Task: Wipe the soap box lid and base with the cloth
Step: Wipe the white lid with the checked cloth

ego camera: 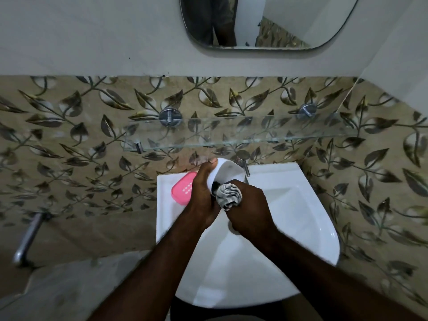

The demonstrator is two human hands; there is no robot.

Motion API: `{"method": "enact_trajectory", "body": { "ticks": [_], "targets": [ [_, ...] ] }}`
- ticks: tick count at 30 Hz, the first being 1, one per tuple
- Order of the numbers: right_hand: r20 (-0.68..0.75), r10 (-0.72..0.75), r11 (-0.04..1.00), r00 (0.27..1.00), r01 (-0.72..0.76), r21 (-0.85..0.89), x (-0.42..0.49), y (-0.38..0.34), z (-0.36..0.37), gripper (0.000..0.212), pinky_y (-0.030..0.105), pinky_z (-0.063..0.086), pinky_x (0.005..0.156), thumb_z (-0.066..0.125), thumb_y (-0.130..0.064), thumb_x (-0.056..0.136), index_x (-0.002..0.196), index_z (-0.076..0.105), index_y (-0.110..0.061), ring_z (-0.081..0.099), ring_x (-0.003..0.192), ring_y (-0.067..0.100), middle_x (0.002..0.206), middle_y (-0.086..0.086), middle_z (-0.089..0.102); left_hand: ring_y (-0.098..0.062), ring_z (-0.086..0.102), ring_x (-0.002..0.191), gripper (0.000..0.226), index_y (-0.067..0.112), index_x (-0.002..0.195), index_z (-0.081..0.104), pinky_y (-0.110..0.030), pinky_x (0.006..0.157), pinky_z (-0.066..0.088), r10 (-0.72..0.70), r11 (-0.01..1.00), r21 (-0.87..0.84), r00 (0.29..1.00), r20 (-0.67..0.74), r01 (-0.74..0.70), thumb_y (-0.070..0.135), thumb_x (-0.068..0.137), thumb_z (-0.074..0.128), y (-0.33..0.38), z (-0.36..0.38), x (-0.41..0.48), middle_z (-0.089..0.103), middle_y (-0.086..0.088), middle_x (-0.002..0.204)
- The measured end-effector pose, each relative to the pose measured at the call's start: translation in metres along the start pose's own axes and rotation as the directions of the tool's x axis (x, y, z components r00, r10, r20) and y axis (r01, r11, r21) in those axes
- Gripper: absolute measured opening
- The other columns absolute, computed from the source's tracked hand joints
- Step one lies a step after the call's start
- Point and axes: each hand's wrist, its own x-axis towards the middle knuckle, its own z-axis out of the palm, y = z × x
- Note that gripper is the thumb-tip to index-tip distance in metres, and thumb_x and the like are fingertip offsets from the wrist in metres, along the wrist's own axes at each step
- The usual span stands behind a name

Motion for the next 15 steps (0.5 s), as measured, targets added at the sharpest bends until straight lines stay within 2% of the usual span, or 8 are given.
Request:
{"method": "enact_trajectory", "body": {
  "ticks": [2,4,5,7,8,10,13,15],
  "targets": [
    [-0.042,-0.046,0.994,0.998,0.050,0.101,-0.002,-0.011,0.006,0.014,0.014,0.046,0.062,0.060,-0.014,0.070,0.079,0.066,-0.024,0.063,0.071,-0.001,0.073,-0.012,0.069,-0.022,0.073,0.069,0.045,0.007,0.088,0.077,-0.027,0.061,0.058,-0.013,1.000,-0.005,1.000,0.013,0.013,0.047,0.076,0.061,0.002,0.002,-0.001,0.075,-0.011,0.077],
    [-0.041,-0.140,0.984,0.989,0.144,0.106,-0.003,-0.010,0.005,0.024,0.011,0.047,0.072,0.064,-0.009,0.070,0.090,0.071,-0.020,0.065,0.080,-0.002,0.082,-0.015,0.071,-0.023,0.073,0.071,0.040,0.009,0.085,0.078,-0.028,0.060,0.058,0.021,0.998,-0.066,1.000,-0.008,-0.022,0.044,0.075,0.063,0.009,0.003,0.000,0.075,-0.012,0.081],
    [-0.023,-0.179,0.981,0.983,0.181,0.067,-0.003,-0.005,0.001,0.028,0.014,0.047,0.079,0.067,-0.004,0.070,0.095,0.072,-0.015,0.065,0.085,0.000,0.086,-0.014,0.071,-0.025,0.073,0.075,0.040,0.009,0.088,0.078,-0.030,0.062,0.058,0.028,0.996,-0.090,0.999,-0.030,-0.030,0.043,0.070,0.067,0.012,0.004,0.002,0.075,-0.013,0.087],
    [0.023,-0.194,0.980,0.981,0.195,-0.027,0.000,0.006,-0.007,0.028,0.022,0.047,0.086,0.068,0.004,0.068,0.094,0.073,-0.005,0.067,0.092,0.014,0.092,-0.002,0.073,-0.029,0.070,0.083,0.052,0.008,0.103,0.073,-0.034,0.071,0.058,0.009,0.996,-0.089,0.998,-0.056,-0.014,0.040,0.062,0.074,0.017,0.006,0.002,0.071,-0.016,0.097],
    [0.034,-0.173,0.982,0.984,0.175,-0.073,0.001,0.009,-0.009,0.024,0.026,0.047,0.085,0.067,0.004,0.068,0.091,0.071,-0.003,0.067,0.090,0.021,0.089,0.003,0.074,-0.029,0.070,0.084,0.053,0.008,0.102,0.073,-0.034,0.073,0.057,0.000,0.997,-0.081,0.998,-0.056,-0.004,0.040,0.060,0.074,0.016,0.007,0.003,0.072,-0.016,0.098],
    [-0.011,-0.120,0.986,0.993,0.118,-0.117,0.000,0.005,-0.002,0.018,0.030,0.047,0.082,0.064,-0.005,0.069,0.086,0.069,-0.007,0.066,0.084,0.025,0.080,0.004,0.072,-0.025,0.073,0.074,0.044,0.011,0.085,0.079,-0.031,0.064,0.058,0.011,0.995,-0.096,0.998,-0.056,-0.016,0.044,0.057,0.069,0.010,0.006,0.003,0.075,-0.013,0.088],
    [-0.098,-0.082,0.993,0.992,0.089,0.074,-0.005,-0.012,0.014,0.023,0.024,0.051,0.075,0.063,-0.019,0.071,0.093,0.069,-0.021,0.067,0.082,0.012,0.083,-0.004,0.073,-0.019,0.072,0.062,0.030,0.014,0.078,0.079,-0.026,0.052,0.056,0.029,0.994,-0.099,0.996,-0.086,-0.037,0.042,0.072,0.068,0.009,0.004,0.006,0.074,-0.008,0.076],
    [-0.071,-0.188,0.979,0.980,0.193,0.071,-0.006,-0.008,0.014,0.031,0.016,0.048,0.078,0.069,-0.009,0.070,0.097,0.069,-0.023,0.064,0.088,0.004,0.089,-0.004,0.073,-0.021,0.071,0.063,0.033,0.013,0.091,0.077,-0.028,0.054,0.056,0.041,0.994,-0.095,0.993,-0.107,-0.052,0.041,0.075,0.069,0.013,-0.002,0.007,0.072,-0.011,0.082]
  ]
}}
